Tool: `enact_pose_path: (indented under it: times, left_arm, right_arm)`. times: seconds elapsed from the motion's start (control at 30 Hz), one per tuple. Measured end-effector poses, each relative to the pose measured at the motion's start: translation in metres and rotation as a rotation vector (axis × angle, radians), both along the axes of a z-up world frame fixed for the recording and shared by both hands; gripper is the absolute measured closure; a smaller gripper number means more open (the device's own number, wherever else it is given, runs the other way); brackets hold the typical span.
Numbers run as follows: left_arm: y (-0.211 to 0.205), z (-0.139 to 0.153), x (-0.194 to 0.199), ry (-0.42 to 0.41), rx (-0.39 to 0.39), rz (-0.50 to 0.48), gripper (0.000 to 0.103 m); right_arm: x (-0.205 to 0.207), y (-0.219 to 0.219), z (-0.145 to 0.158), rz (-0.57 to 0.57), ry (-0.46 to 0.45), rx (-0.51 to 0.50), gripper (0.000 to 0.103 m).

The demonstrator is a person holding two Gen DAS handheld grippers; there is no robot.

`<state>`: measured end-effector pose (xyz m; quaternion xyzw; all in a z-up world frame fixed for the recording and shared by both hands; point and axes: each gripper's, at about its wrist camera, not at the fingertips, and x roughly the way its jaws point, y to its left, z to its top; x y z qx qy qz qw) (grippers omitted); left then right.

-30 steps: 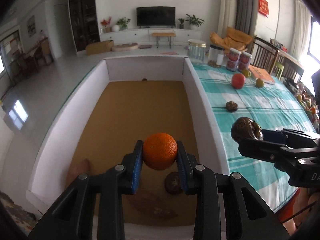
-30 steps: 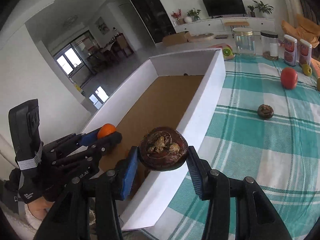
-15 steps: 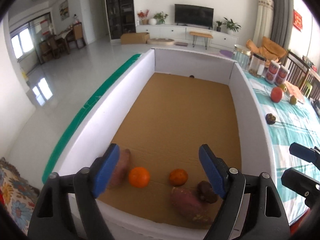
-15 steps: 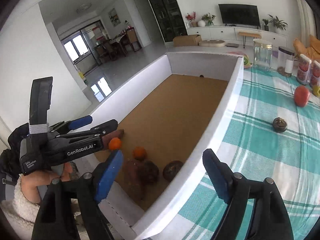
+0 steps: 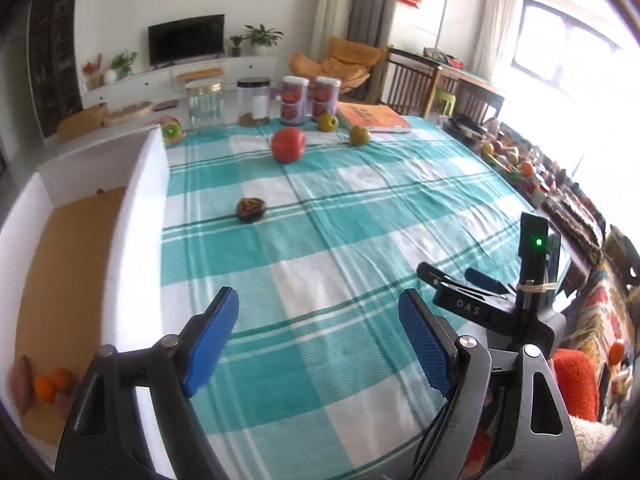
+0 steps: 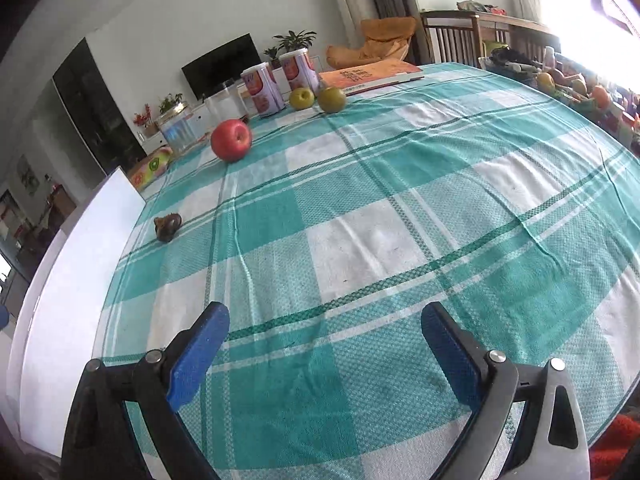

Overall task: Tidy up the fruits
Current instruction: 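Move both tools back over the table toward the remaining fruits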

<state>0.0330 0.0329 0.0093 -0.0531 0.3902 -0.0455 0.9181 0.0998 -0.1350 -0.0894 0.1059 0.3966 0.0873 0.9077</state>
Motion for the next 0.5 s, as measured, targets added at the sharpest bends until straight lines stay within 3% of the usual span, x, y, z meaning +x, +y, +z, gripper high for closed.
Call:
enact_pose_path:
  times: [0.2, 0.5]
  left_arm:
    - [-0.049, -0.037, 0.019, 0.090, 0.005, -0.045, 0.019]
    - [-0.036, -0.060, 0.032, 0.143, 0.019, 0.052, 0.019]
  right_arm:
    - [0.003, -0.004, -0.008, -0.079, 0.048, -0.020, 0.006]
    - [0.009, 0.011, -0.018, -0.060, 0.070, -0.074, 0.006]
